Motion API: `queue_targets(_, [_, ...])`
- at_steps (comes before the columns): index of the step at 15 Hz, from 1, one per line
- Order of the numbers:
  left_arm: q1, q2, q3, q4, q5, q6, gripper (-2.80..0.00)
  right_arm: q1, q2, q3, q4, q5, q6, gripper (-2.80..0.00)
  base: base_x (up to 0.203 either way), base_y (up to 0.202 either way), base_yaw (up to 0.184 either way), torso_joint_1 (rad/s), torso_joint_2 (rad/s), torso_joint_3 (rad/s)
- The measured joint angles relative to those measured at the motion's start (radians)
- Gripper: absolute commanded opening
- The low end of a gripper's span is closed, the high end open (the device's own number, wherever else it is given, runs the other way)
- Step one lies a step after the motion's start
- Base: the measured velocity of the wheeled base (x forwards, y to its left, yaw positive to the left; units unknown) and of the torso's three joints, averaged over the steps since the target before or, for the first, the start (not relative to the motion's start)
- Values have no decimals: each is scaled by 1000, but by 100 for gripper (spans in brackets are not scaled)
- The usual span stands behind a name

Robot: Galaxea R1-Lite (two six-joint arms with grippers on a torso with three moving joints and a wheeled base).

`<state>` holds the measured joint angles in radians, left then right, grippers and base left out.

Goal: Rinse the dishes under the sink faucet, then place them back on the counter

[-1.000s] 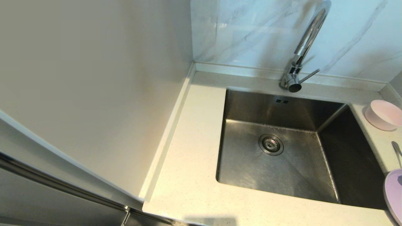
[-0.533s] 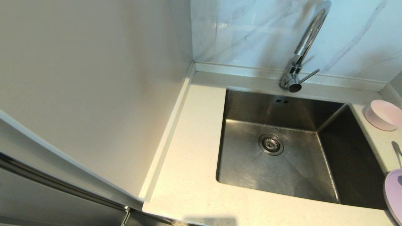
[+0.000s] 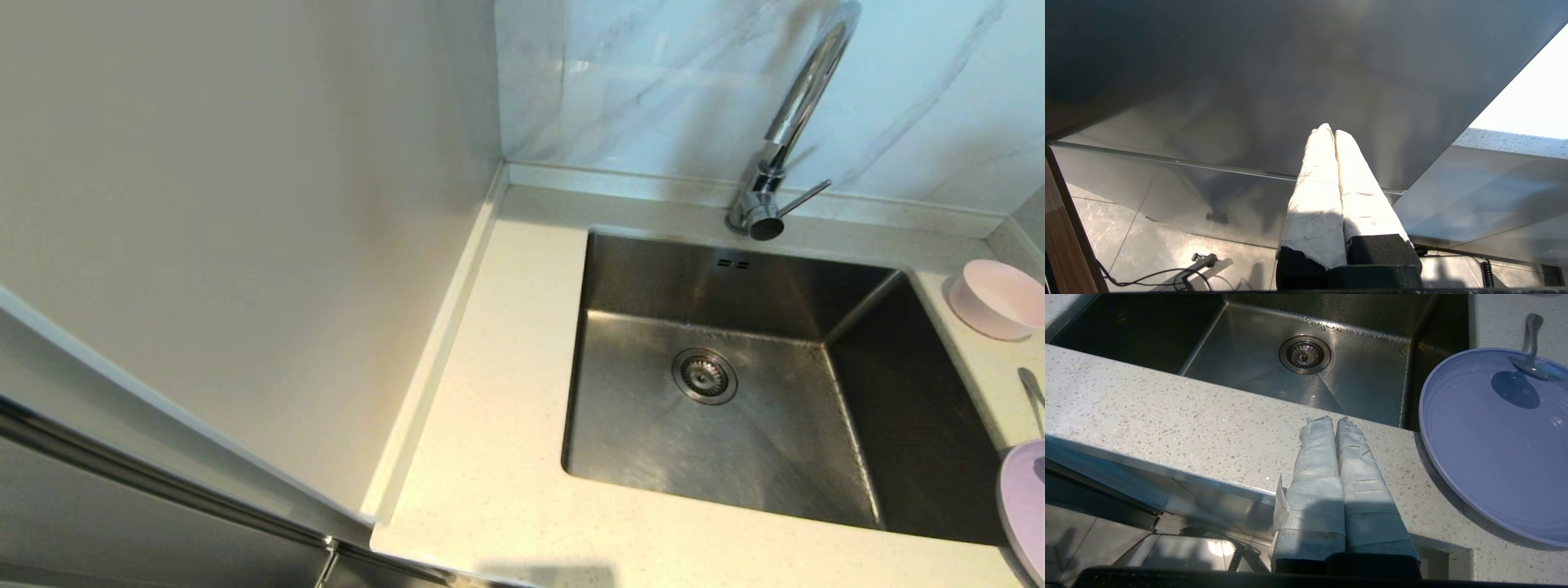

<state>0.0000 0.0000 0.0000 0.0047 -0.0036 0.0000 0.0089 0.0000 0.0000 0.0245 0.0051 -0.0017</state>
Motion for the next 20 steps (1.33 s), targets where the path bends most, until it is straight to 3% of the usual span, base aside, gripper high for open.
queue_targets(20, [0, 0, 0, 0, 0, 0, -280, 0, 0, 0, 0, 0, -3, -280, 0, 0, 0, 0, 0, 0])
